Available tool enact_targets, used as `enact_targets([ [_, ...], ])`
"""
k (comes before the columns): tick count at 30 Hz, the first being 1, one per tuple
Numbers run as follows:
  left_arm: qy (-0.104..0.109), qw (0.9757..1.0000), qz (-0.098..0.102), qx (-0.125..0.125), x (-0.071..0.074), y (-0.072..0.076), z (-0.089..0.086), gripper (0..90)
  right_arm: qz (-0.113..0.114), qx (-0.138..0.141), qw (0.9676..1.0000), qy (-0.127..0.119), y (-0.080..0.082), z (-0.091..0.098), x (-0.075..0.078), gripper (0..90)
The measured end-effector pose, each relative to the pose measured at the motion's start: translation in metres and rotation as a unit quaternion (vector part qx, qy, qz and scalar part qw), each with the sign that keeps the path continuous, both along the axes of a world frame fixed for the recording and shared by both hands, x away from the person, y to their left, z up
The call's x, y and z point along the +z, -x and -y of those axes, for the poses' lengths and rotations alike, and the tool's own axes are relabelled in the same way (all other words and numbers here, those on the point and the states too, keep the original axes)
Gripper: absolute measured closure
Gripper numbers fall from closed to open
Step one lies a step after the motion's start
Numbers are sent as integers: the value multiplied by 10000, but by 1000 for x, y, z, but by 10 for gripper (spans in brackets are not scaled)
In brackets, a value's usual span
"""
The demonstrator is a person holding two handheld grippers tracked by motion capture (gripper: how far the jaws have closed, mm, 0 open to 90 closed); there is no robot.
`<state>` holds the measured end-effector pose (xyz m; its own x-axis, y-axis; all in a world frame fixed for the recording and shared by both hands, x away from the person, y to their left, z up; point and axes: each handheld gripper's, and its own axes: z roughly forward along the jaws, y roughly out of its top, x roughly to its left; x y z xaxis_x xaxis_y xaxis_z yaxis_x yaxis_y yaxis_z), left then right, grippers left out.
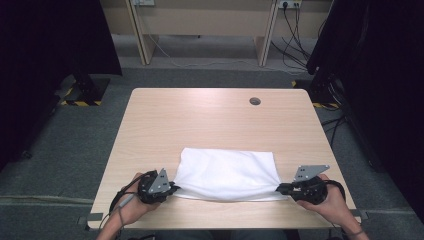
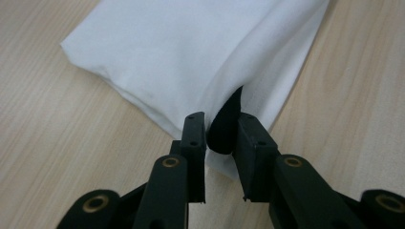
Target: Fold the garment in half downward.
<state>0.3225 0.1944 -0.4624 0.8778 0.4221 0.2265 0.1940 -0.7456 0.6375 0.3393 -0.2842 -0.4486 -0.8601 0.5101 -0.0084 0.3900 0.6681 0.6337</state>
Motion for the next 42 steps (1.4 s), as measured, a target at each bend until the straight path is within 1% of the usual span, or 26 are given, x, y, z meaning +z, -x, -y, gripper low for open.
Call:
enact_targets([
  [2,34,10000,-34,-8,1,0,-1,697,-35,30,10000,42,0,0,-1,773],
  [4,76,10000,-24,-24,2,1,-4,674,-66,55,10000,38,1,0,0,758],
  [7,184,9998,-25,-22,7,3,-8,648,-65,89,9999,24,2,2,6,718],
  [10,281,9996,35,-24,14,5,-12,626,0,81,9999,-100,2,6,16,679],
  [12,328,9994,111,27,18,3,-13,619,80,34,9998,-162,1,7,21,674],
  [13,346,9993,159,40,20,2,-12,619,111,10,9997,-235,0,7,24,671],
  [15,385,9990,207,38,23,-2,-6,617,135,-58,9992,-371,-3,5,28,665],
  [16,388,9990,220,2,23,-4,-1,616,133,-72,9991,-387,-5,2,28,665],
  [18,380,9990,223,-72,22,-9,10,612,150,-115,9994,-284,-8,-6,26,655],
  [20,317,9992,221,-140,20,-14,20,608,107,-121,9997,-194,-11,-15,21,652],
  [21,324,9991,199,-183,18,-17,25,606,123,-125,9998,-135,-12,-18,18,649],
  [24,250,9992,178,-237,14,-21,35,605,68,-100,9999,-51,-13,-25,11,649],
  [28,126,9994,88,-313,6,-23,44,604,42,-22,9999,94,-8,-28,3,650],
  [31,-9,9994,16,-346,-1,-21,48,603,92,57,9995,288,-3,-29,-3,652],
  [35,-5,9993,-19,-372,-5,-17,49,604,90,143,9988,451,2,-32,-10,653],
  [38,-16,9992,8,-401,-1,-15,50,592,119,123,9988,452,2,-33,-7,650],
  [40,47,9989,67,-467,5,-14,54,587,161,148,9993,294,2,-36,-1,650],
  [42,116,9983,151,-542,12,-14,62,585,198,181,9996,114,0,-43,6,649],
])
